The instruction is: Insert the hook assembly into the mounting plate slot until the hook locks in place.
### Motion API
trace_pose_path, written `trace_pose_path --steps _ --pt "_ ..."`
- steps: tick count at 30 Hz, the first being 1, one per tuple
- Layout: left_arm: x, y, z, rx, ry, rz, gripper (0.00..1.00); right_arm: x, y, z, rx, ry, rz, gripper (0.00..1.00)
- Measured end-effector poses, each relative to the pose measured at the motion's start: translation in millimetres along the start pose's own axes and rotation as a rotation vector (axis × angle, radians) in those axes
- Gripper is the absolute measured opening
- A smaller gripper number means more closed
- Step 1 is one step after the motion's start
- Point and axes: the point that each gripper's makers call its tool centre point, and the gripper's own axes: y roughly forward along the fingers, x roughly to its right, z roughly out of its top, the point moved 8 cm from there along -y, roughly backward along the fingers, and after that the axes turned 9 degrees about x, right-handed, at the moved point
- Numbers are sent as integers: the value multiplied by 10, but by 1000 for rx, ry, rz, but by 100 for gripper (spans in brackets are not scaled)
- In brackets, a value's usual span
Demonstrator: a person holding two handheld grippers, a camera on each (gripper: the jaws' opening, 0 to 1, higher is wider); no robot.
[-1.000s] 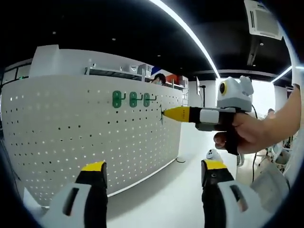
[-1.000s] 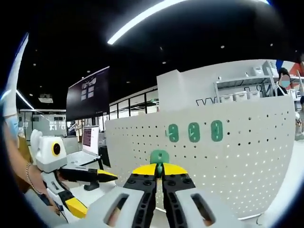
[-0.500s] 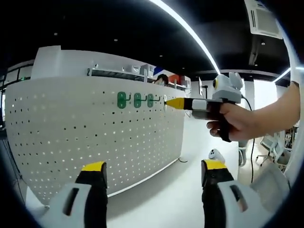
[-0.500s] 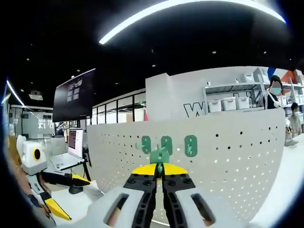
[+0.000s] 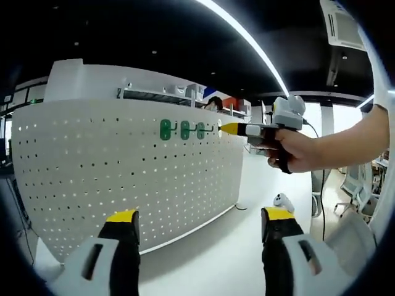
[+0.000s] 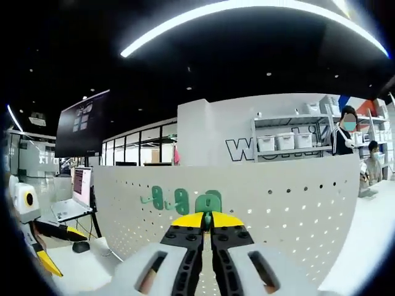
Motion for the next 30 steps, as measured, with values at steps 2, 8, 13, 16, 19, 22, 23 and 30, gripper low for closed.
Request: trace_pose_path --steps 2,8,13,16,19,22,23,30 --pt "-8 -11 -1 1 -3 3 83 39 19 13 5 -19 -7 1" --pt "-18 -30 -21 -9 0 9 83 153 61 20 7 -36 -28 1" --pt "-27 -38 -16 -8 -1 13 83 216 91 26 8 -56 -42 1" --pt "-34 -45 -22 -11 0 15 83 243 105 38 13 -69 -54 1" --pt "-52 -64 -34 -13 -3 21 82 271 122 16 9 -71 -63 1" --pt "-60 -78 -35 -18 0 24 82 297 131 20 14 -84 -73 1" --pt "-63 -85 -35 -18 0 25 82 311 137 19 16 -86 -78 1" --pt "-85 -113 -50 -27 2 30 82 372 176 34 21 -97 -83 1"
